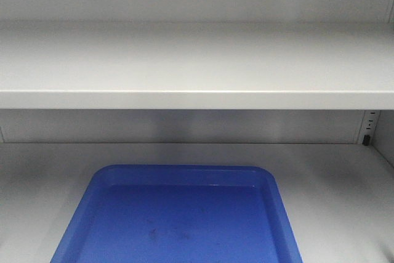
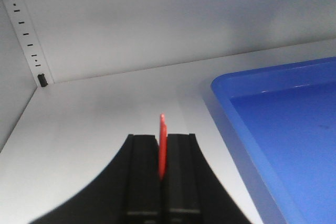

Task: Sort red and green spoons into left cabinet
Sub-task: 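Position the base facing the shelf with the blue tray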

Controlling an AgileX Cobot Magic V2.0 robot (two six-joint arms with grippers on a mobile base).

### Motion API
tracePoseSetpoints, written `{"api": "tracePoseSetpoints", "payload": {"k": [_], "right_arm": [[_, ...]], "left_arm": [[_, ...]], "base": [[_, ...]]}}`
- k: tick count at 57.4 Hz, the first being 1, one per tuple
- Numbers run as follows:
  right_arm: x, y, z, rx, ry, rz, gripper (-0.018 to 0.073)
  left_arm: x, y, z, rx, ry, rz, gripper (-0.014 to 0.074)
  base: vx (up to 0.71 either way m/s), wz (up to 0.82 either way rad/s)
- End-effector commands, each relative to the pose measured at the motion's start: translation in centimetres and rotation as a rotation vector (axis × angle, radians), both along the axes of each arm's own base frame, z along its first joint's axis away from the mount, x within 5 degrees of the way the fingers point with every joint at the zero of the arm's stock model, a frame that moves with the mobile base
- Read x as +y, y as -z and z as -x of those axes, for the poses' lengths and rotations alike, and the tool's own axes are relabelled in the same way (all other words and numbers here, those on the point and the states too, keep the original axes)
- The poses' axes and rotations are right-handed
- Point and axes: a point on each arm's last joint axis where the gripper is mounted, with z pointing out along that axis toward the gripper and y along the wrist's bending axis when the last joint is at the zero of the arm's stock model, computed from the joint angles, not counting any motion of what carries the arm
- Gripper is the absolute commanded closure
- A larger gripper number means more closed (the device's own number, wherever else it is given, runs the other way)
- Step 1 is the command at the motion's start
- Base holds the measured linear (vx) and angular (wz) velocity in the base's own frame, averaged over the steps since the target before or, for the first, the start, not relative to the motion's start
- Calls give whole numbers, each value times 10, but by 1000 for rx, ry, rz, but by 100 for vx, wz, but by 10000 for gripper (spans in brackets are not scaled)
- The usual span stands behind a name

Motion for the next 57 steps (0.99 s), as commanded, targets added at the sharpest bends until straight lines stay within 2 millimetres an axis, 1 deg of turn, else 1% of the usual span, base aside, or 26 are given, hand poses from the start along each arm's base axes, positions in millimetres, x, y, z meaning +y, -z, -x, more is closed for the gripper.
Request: {"api": "tracePoseSetpoints", "payload": {"k": [1, 45, 57], "right_arm": [[3, -17, 0, -97, -33, 13, 562], [3, -17, 0, -98, -34, 11, 562], [5, -21, 1, -140, -56, 10, 562]], "left_arm": [[-3, -15, 0, -86, 31, 33, 603], [-3, -15, 0, -86, 31, 34, 603], [-3, -16, 0, -91, 33, 36, 603]], "base": [[1, -5], [0, 0], [0, 0]]}}
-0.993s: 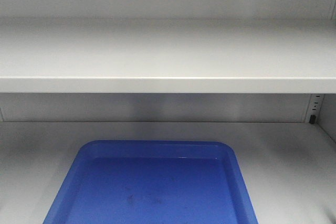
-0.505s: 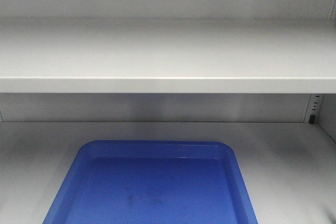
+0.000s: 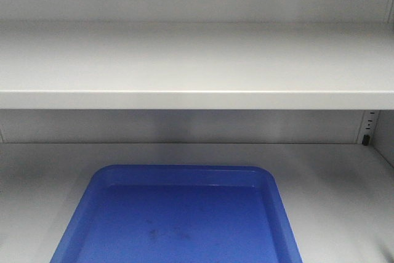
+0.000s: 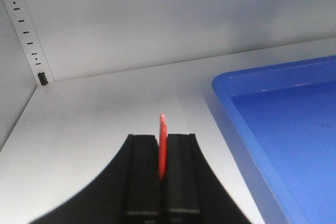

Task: Sort red and green spoons into left cabinet
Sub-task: 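Position the base facing the shelf with the blue tray, then lower both held spoons over the blue tray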

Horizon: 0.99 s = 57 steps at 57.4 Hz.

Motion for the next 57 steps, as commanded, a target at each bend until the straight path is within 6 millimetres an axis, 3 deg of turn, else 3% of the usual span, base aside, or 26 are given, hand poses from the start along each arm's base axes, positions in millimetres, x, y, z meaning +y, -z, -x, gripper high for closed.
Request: {"api": "tracePoseSetpoints", "payload": {"k": [1, 19, 29, 41, 57], "right_arm": [[4, -19, 1, -121, -46, 11, 562], [6, -23, 1, -160, -69, -1, 562], [10, -26, -5, -192, -113, -57, 562], [24, -29, -20, -254, -269, -149, 562], [48, -12, -47, -173, -540, -208, 562]], "left_arm": [[-4, -16, 0, -98, 36, 36, 603], [-8, -27, 0, -212, 88, 81, 603], [-15, -37, -3, -301, 146, 238, 603], [-22, -35, -19, -279, 184, 390, 603], [-35, -32, -38, -291, 287, 502, 603]], "base": [[0, 0], [0, 0], [0, 0], [0, 0], [0, 0]]}}
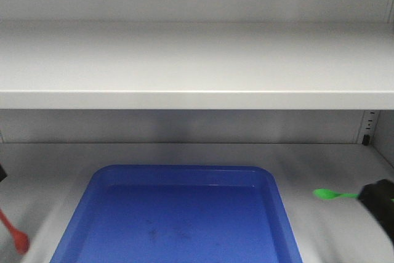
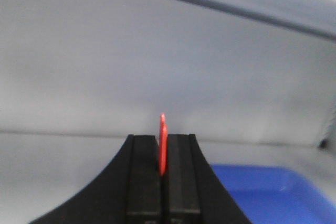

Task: Sort red and green spoons into left cabinet
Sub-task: 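Lower both held spoons over the blue tray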

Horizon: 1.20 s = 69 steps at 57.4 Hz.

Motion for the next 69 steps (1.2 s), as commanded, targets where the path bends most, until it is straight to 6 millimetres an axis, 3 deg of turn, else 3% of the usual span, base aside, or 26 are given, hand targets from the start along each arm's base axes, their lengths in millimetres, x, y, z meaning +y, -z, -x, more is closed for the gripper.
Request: {"api": "tracePoseSetpoints", "payload": {"k": [1, 18, 30, 42, 56, 63, 69], "right_arm": [[10, -12, -6, -61, -131, -64, 562], [23, 4, -29, -40, -318, -167, 562], [31, 0, -44, -46, -404, -233, 562], [69, -12, -69, -3, -495, -188, 562], [100, -5, -105, -1, -469, -174, 559], [104, 5, -116, 6, -457, -182, 523], [106, 12, -119, -11, -457, -128, 426]], "left_arm": [[-10, -17, -2, -111, 106, 96, 603], [-45, 4, -19, -34, 453, 122, 600], [-53, 0, -39, -37, 504, 165, 600], [-60, -8, -63, 15, 525, 220, 600], [-66, -1, -88, 67, 509, 212, 587], [-71, 2, -99, 61, 532, 148, 531], [-77, 4, -104, 47, 574, 23, 441]], "base": [[0, 0], [0, 0], [0, 0], [0, 0], [0, 0], [0, 0], [0, 0]]}}
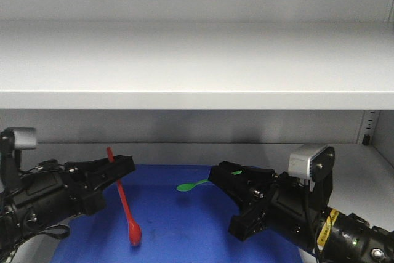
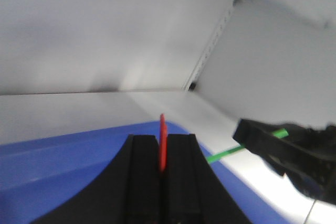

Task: Sort red and green spoons into left cabinet
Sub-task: 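Lower both held spoons over the blue tray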

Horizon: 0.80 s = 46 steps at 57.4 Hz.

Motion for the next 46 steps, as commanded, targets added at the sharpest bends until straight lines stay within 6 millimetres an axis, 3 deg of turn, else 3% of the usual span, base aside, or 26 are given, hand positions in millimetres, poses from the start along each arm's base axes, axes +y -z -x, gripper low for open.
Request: {"api": "tracePoseSetpoints", "payload": {"k": [1, 14, 22, 37, 46], "right_arm": [[1, -22, 1, -133, -16, -50, 403], [3, -19, 2, -229, -19, 61, 77], [2, -17, 0, -265, 10, 122, -32], [-7, -20, -3, -240, 121, 221, 6], [-20, -21, -2, -78, 236, 273, 149]], "left_arm": [[-6, -23, 1, -115, 70, -9, 427], [-6, -24, -3, -201, 68, -242, 195], [0, -26, -11, -181, -21, -297, 138], [12, -34, -9, -187, -151, -375, 136], [18, -40, -1, -203, -191, -402, 202]], "base": [[0, 0], [0, 0], [0, 0], [0, 0], [0, 0]]}}
